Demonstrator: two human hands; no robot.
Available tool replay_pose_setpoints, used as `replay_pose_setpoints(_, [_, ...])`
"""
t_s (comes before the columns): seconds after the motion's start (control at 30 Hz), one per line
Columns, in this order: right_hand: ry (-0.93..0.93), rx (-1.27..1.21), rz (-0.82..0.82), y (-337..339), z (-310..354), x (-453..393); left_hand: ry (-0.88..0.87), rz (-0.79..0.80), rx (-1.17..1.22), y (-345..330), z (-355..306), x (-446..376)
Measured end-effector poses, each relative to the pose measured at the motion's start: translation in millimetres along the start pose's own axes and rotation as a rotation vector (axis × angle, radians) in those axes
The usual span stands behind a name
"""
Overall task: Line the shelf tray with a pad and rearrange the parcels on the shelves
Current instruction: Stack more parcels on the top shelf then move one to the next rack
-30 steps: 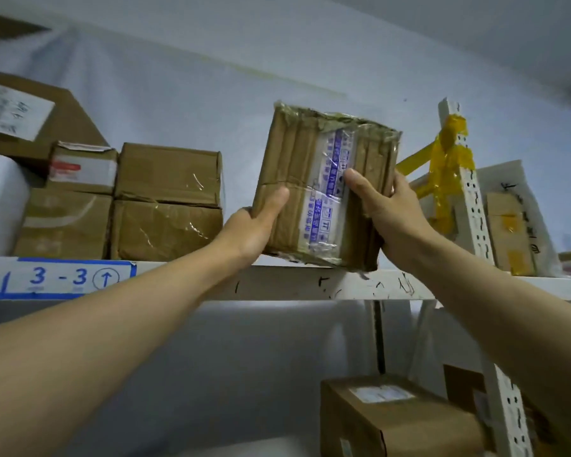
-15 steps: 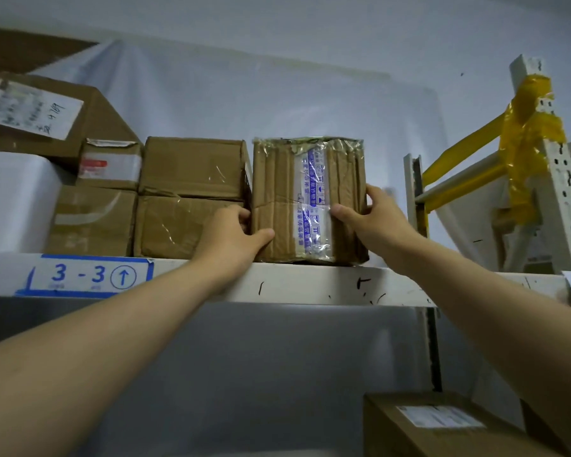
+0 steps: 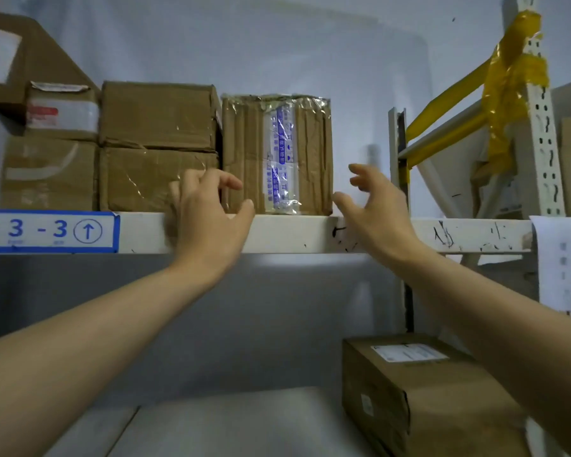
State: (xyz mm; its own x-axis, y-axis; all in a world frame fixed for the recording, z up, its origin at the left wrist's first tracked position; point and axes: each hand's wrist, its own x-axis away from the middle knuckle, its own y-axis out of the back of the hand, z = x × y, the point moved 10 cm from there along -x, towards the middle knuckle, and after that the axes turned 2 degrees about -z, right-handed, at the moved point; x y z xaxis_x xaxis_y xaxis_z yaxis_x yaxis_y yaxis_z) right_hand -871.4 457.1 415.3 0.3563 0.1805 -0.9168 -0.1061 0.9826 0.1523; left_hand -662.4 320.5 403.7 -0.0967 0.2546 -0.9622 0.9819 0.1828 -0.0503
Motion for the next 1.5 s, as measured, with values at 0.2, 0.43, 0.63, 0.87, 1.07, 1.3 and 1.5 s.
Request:
replay_pose_setpoints(0.2, [0.178,0.051,-0.218,68.0,-38.4,68.9,-0.121,0.1,0.151,-31.9,-25.0,108.7])
replay_pose_setpoints(0.43, [-0.242,0.278,-0.031,104.8,-199.9,162.0,0.649,0.773,0.283,-158.6,21.7,269.0])
replay_pose_setpoints(0.63, [-0.648,0.246,0.172,105.2,-302.9,221.0,1.365,1.035,0.482,-213.1,4.6,373.5])
replay_pose_setpoints(0.87, [-0.715,0.19,0.171,85.9,-331.0,206.9,1.473,0.97,0.56,-251.7,-10.6,389.3])
replay_pose_setpoints(1.07, [-0.783,0.264,0.284,65.2,-350.2,198.1,1.465,0.935,0.545,-258.9,-8.7,386.2])
replay_pose_setpoints(1.3, [-0.902,0.098,0.199,59.2,-378.8,200.3,1.504,0.815,0.46,-249.9,14.8,378.1])
replay_pose_setpoints(1.5, [-1.112,-0.39,0.224,31.5,-392.1,222.5,1.55,0.725,0.51,-247.5,21.9,374.1])
